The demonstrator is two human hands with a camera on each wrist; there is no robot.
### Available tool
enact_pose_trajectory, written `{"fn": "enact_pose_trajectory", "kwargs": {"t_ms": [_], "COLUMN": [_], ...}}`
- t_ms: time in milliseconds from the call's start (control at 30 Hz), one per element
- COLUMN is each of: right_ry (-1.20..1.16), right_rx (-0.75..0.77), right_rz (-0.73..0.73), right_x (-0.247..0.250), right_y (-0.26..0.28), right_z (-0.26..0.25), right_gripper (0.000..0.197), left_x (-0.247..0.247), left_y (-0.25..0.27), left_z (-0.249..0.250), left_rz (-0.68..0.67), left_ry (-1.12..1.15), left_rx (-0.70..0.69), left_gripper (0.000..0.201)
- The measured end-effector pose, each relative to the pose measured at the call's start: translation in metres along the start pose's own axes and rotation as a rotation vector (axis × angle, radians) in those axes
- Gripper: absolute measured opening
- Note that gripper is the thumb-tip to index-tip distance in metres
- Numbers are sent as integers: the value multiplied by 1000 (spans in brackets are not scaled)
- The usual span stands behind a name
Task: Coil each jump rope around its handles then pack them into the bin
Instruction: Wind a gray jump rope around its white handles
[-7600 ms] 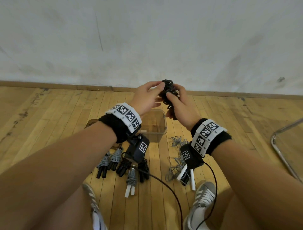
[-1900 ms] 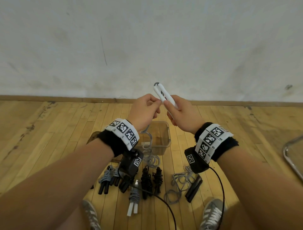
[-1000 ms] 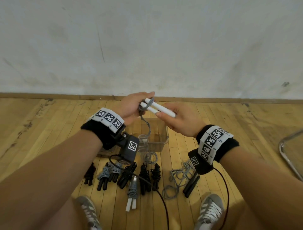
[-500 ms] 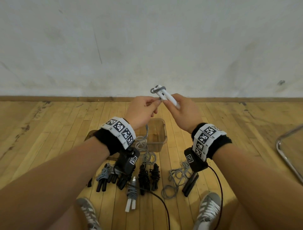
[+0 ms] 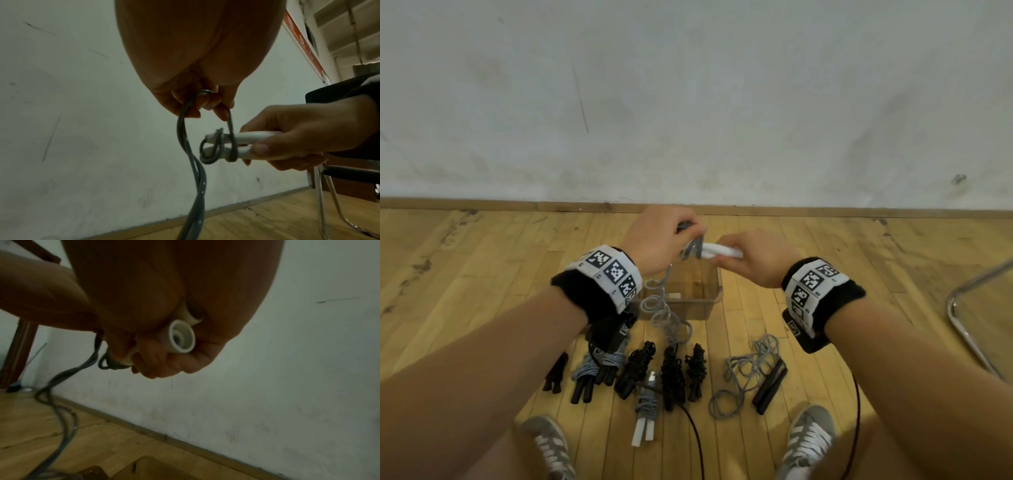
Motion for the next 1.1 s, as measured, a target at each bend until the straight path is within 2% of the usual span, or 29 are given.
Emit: {"fn": "enact_pose_trajectory", "kwargs": {"t_ms": [67, 167, 267, 367, 433, 500, 633, 767, 867, 933, 1100], "right_ry": [-42, -125, -238, -486, -611, -648, -782, -864, -781, -576, -66], "right_rx": [47, 134, 185, 174, 143, 144, 137, 94, -5, -72, -97], "right_rz": [-34, -8, 55, 183, 267, 292, 271, 322, 422, 456, 312], "right_x": [-2, 4, 9, 27, 40, 45, 38, 33, 34, 37, 29], "right_y": [4, 11, 17, 21, 23, 24, 23, 18, 12, 12, 6], "right_z": [-6, -19, -33, -37, -33, -35, -44, -34, -6, 7, 8], "right_gripper": [24, 26, 15, 11, 9, 11, 19, 20, 22, 22, 26], "left_x": [2, 6, 6, 14, 15, 11, 3, -13, -19, -10, 2], "left_y": [-4, -9, -13, -12, -12, -11, -2, 7, 15, 17, 19], "left_z": [-11, -21, -37, -68, -82, -76, -52, -25, -15, -4, 33], "left_rz": [7, -19, -32, 91, 134, 111, 83, 23, 38, 87, 62], "left_ry": [72, 232, 416, 656, 735, 737, 583, 516, 464, 374, -100], "left_rx": [33, 72, 142, 304, 378, 366, 357, 265, 240, 202, -76], "left_gripper": [18, 11, 9, 18, 25, 22, 23, 16, 30, 32, 28]}}
Point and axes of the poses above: each hand's wrist, its own y-axis away from the middle knuckle, its own x-axis out of the back of the hand, z = x × y, the point moved 9 cm from there along -y, towards the middle knuckle, and after that the axes turned 9 degrees about -y, right-handed, at the moved point
